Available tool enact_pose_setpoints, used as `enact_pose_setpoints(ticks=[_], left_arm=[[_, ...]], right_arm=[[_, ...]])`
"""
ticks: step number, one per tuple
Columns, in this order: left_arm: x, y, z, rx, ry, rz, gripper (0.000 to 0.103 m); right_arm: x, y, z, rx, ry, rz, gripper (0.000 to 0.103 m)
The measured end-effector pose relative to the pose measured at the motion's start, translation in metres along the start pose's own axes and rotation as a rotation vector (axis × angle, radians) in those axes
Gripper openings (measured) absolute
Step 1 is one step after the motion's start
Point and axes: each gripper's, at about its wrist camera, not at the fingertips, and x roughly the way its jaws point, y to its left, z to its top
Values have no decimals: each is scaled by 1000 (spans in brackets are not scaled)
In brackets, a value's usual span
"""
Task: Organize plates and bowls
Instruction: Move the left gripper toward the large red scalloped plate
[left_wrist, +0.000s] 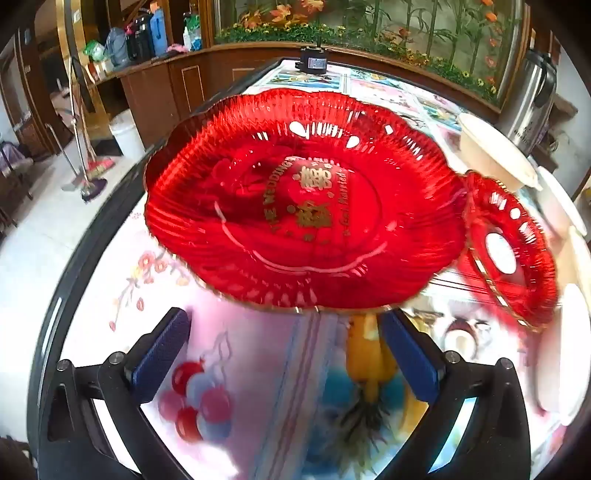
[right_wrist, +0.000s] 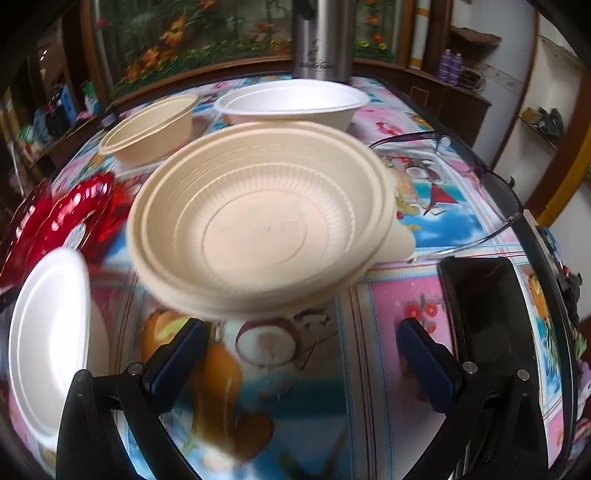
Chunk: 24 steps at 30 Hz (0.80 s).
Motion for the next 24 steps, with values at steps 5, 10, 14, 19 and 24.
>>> enact_pose_setpoints(ticks=[5, 10, 14, 19, 24], left_arm=[[-18, 2, -13, -17, -4, -75, 103], [-34, 1, -24, 15, -3, -126, 103], [-51, 0, -26, 77, -49, -117, 103], [-62, 13, -23, 66, -88, -129, 103], [-68, 31, -22, 25, -121, -120, 103]], right_arm=[[-23, -16, -7, 1, -14, 39, 103], [-48, -8, -18, -44, -72, 24, 102], [-70, -9, -20, -56, -135, 6, 102], [-113, -2, -15, -76, -274, 74, 99], [-129, 25, -2, -126, -304, 209, 93]])
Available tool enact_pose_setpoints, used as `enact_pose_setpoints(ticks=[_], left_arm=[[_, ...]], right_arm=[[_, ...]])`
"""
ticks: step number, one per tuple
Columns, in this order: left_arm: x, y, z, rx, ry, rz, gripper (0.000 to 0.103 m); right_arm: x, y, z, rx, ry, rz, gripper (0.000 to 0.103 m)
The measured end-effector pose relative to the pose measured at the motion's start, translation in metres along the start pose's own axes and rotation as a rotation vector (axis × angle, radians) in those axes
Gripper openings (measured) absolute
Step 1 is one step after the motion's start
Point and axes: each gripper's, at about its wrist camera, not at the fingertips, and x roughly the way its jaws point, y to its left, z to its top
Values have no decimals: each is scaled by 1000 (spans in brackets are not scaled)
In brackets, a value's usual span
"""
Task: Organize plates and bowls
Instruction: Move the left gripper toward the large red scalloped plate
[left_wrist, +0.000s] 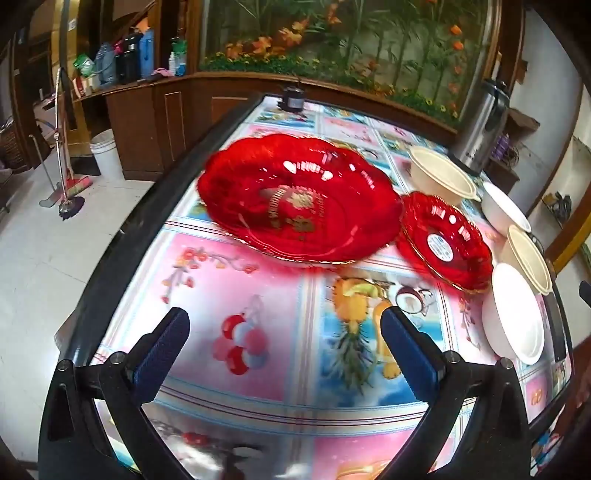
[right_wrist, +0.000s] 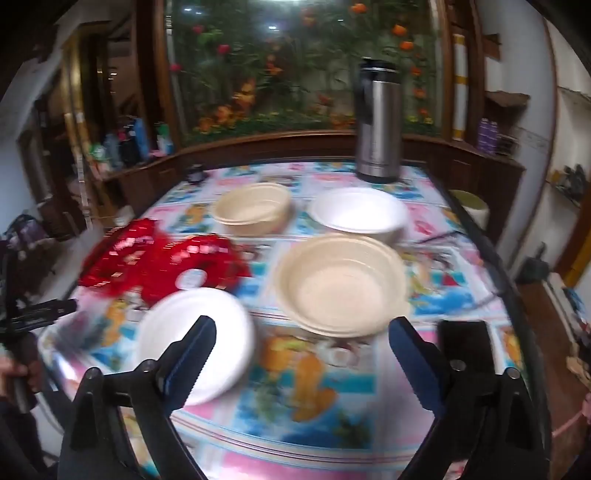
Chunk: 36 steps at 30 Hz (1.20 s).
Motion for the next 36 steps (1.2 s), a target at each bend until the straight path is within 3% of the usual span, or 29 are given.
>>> enact_pose_setpoints(ticks=[2, 5, 13, 22, 36], left_arm=[[-3, 6, 1, -14, -7, 8, 102], [-7, 13, -1, -31, -12, 11, 102], [-13, 24, 1, -46, -25, 31, 102], [-16, 35, 5, -54, -23, 37, 102], [-4, 53, 25, -63, 14, 36, 102]], right_arm=[[0, 5, 7, 37, 4, 99, 88], [4, 19, 18, 47, 24, 180, 85], [23, 69, 38, -7, 75, 287, 85], [37, 114, 48, -72, 107, 347, 85], [59, 148, 68, -108, 182, 402, 75]])
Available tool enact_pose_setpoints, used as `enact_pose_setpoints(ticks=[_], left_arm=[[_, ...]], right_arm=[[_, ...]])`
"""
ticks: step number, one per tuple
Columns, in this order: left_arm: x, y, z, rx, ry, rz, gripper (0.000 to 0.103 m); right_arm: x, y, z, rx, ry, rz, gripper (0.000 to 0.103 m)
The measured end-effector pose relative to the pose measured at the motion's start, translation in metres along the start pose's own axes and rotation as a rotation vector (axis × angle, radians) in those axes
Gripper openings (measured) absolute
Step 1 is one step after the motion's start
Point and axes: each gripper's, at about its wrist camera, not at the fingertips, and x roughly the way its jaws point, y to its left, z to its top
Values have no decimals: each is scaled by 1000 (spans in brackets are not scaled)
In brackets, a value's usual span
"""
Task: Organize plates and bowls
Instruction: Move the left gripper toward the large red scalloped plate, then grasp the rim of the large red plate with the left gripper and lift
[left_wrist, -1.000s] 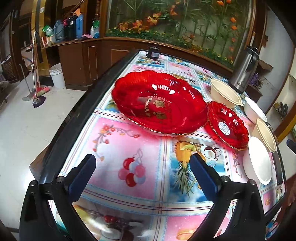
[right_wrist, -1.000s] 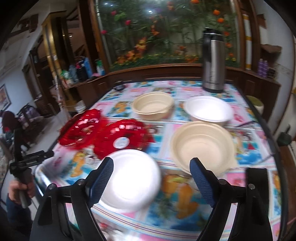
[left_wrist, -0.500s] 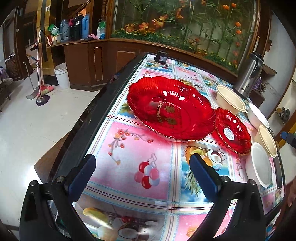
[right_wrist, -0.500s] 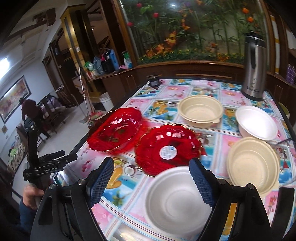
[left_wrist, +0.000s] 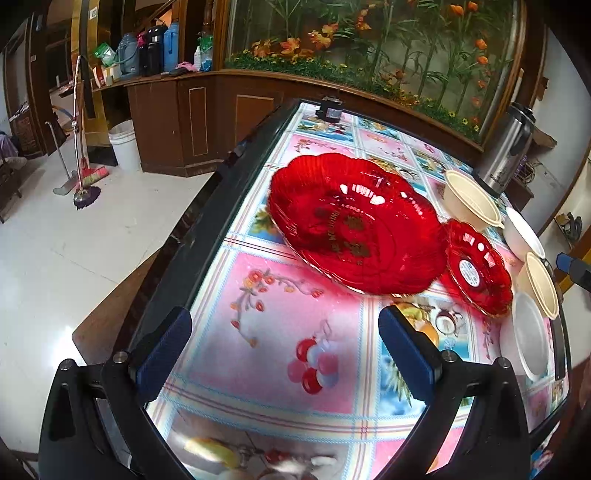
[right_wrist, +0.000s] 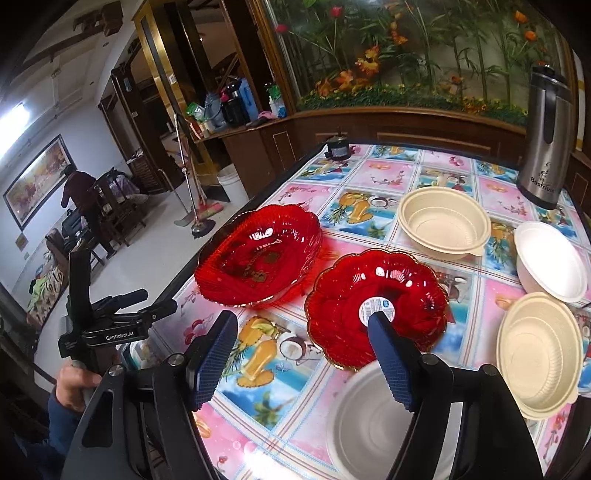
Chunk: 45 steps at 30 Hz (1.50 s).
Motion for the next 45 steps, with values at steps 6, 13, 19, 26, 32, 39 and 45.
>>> enact_pose_setpoints(ticks=[6, 13, 19, 26, 32, 39, 45], left_arm=[[20, 16, 24, -50, 46, -17, 102], [51, 22, 56, -74, 103, -12, 75], [71, 23, 65, -76, 122, -4, 54], [86, 30, 66, -97, 143, -32, 46], [96, 29, 68, -99, 148, -32, 31], [93, 14, 65, -50, 123, -22, 11], [78, 15, 52, -47, 117, -10, 11]], right_arm=[[25, -11, 26, 61, 31, 34, 75], [80, -16, 58, 107, 111, 54, 60], [127, -24, 73, 136, 183, 38, 41], [167, -29, 76, 147, 239, -1, 39], [188, -32, 77, 157, 269, -24, 23], [197, -24, 69, 142, 281, -31, 7], [184, -11, 57, 118, 283, -21, 8]])
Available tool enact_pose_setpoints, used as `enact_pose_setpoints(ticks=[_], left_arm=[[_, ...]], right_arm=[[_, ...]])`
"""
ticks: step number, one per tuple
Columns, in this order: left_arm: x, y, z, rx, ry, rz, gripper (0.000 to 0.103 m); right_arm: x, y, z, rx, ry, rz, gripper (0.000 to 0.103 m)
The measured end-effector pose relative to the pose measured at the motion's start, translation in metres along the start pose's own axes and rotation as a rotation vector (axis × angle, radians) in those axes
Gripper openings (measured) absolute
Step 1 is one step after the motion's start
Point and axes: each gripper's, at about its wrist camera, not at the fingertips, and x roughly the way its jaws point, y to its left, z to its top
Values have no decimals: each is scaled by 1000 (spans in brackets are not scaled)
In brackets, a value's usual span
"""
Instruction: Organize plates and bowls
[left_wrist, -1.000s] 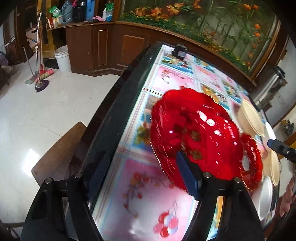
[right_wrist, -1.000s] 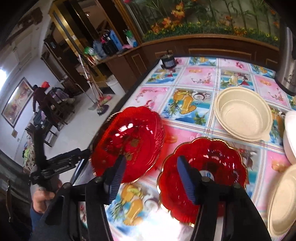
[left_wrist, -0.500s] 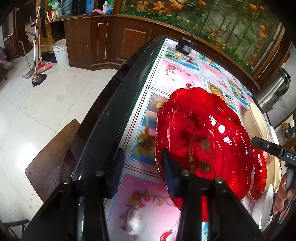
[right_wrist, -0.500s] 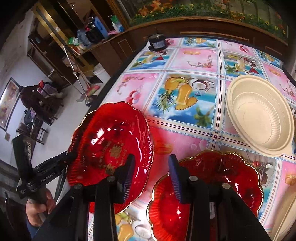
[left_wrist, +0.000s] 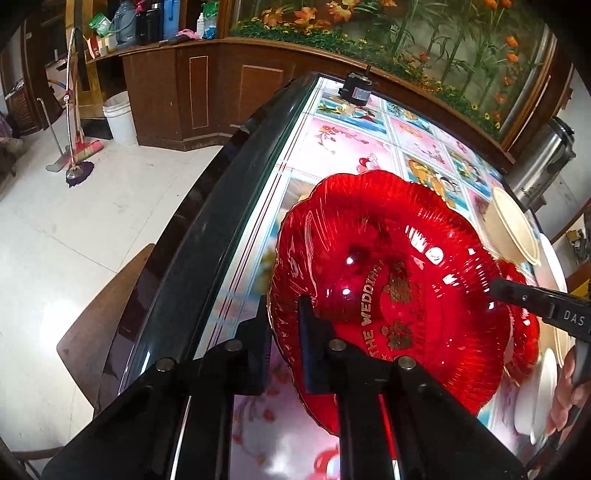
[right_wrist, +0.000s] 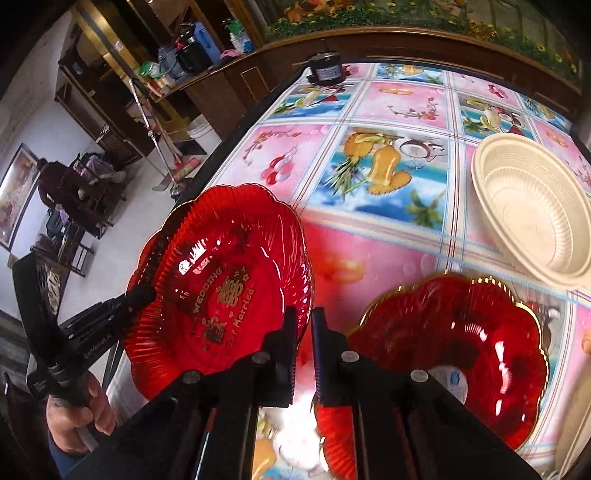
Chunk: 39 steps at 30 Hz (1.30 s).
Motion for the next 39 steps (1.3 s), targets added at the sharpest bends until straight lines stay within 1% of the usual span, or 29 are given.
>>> enact_pose_setpoints(ticks=[4, 10, 15, 17, 21, 22, 23, 24, 25, 26, 27, 30, 33, 36, 39], left_arm=[[-15, 7, -22, -6, -6, -12, 11], [-40, 16, -55, -23, -34, -3, 11], [-51, 20, -72, -42, -46, -5, 11], [-51, 20, -76, -42, -49, -4, 11], [-51, 21, -78, -57, -51, -10, 12], [-54, 22, -79, -62, -54, -3, 15], [-56, 24, -81, -67, -57, -1, 19], [-60, 27, -81, -77, -67, -3, 29], [-64, 29, -82, -87, -79, -4, 42], [-67, 32, -83, -92, -88, -1, 46], [-71, 34, -83, -97, -102, 6, 49], [-81, 38, -83, -108, -126, 14, 49], [-93, 37, -82, -110, -150, -7, 49], [-102, 26, -82, -82, -166, -19, 49], [-104, 7, -79, -34, -165, -35, 49]], right_arm=[[-6, 5, -19, -9, 12, 30, 8], [-15, 19, -55, -45, 25, 58, 9], [-24, 26, -81, -59, 25, 102, 11], [-28, 28, -88, -72, 19, 104, 12], [-33, 28, -92, -76, 11, 125, 13], [-36, 26, -94, -74, 5, 136, 13], [-39, 25, -96, -78, -7, 128, 13], [-43, 23, -97, -81, -20, 119, 14], [-48, 21, -98, -80, -33, 118, 15], [-54, 15, -101, -69, -50, 123, 16], [-58, 11, -103, -60, -57, 127, 17], [-62, -2, -110, -36, -50, 138, 17], [-61, -17, -118, -4, -28, 143, 17], [-65, -32, -127, 27, -16, 141, 17], [-79, -44, -137, 30, -34, 134, 18]])
